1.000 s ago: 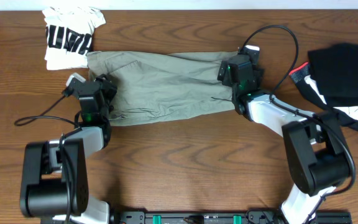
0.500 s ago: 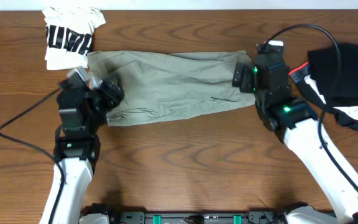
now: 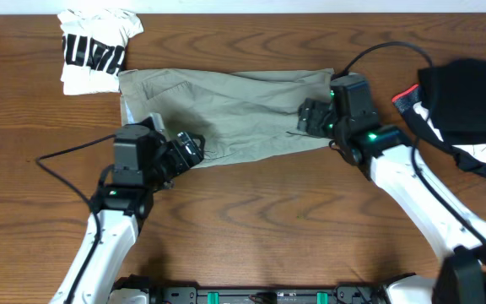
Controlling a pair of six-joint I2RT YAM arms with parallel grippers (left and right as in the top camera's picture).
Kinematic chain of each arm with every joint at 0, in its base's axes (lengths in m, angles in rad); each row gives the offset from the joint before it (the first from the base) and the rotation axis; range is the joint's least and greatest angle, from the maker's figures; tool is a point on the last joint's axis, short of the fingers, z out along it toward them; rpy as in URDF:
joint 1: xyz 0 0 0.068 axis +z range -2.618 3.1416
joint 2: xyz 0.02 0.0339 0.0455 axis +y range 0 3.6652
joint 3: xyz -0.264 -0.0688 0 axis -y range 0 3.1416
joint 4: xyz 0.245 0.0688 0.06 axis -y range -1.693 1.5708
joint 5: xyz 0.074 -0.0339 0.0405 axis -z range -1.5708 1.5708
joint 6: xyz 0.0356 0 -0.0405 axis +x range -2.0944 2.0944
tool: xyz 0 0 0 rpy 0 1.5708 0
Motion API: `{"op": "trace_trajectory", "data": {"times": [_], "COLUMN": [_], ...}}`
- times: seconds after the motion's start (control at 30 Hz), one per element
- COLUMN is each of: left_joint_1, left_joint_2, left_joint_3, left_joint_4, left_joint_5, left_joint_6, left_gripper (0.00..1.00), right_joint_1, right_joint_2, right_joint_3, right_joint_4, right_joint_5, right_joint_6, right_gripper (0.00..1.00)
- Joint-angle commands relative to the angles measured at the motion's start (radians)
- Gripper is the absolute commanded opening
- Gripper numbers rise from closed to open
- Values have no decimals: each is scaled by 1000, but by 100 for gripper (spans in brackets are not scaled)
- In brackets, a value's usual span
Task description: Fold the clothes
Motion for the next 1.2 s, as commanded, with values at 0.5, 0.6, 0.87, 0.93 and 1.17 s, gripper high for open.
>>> {"op": "trace_trajectory", "data": {"times": [0.5,0.6,0.87,0.93,1.17], "left_joint_1": [-62,-81,-213,-237,-261], "left_joint_2": [324,364,385,385,396], "left_joint_3": [2,2,19,20,20], "left_joint_4": [352,399,408,408,428], "left_joint_5": [18,28,-44,-89,-165], "left_joint_6": [-61,-62,19,16,9], "left_gripper": [6,6,5,6,6], "right_joint_1": [-159,-157,-133,-133,-130], "right_joint_2": [200,257,406,429,476], "right_joint_3": [2,37,314,380,431], "right_joint_4": [183,180,-57,-109,-169], "right_joint_5": [-159,-204,-193,-179,-188], "right_joint_6": [-1,-32,-174,-187,-198], "right_gripper": [1,1,1,1,1]}}
